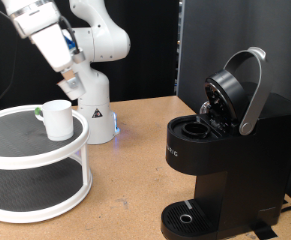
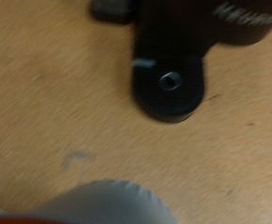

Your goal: Make a cup of coffee with the keurig machine

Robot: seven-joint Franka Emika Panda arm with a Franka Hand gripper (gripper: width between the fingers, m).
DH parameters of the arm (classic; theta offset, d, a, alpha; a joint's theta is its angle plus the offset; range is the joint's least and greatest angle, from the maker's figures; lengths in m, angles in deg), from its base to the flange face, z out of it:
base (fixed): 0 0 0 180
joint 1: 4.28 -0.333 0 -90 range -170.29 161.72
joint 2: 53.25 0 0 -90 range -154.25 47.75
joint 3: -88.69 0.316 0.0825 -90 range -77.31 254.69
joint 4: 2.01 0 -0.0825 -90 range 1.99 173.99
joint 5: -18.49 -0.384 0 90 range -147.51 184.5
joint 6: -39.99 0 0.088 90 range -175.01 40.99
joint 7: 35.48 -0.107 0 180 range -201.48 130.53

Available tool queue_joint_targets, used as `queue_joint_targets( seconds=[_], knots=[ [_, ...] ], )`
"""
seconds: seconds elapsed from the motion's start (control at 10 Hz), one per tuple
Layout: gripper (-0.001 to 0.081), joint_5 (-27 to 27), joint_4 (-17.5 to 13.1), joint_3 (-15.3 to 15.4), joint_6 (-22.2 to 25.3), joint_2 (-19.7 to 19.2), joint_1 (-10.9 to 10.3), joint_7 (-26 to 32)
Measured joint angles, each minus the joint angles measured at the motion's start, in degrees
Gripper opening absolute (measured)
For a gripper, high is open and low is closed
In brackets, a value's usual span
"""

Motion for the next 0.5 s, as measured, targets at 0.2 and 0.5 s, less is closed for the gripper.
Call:
queue_joint_targets(
  seconds=[0.2,0.5],
  knots=[
    [0.0437,-2.1,-0.8,3.0,-3.6,-0.9,-1.0,-5.8],
    [0.0437,-2.4,-1.0,3.5,-4.1,-1.7,-1.1,-6.2]
  ],
)
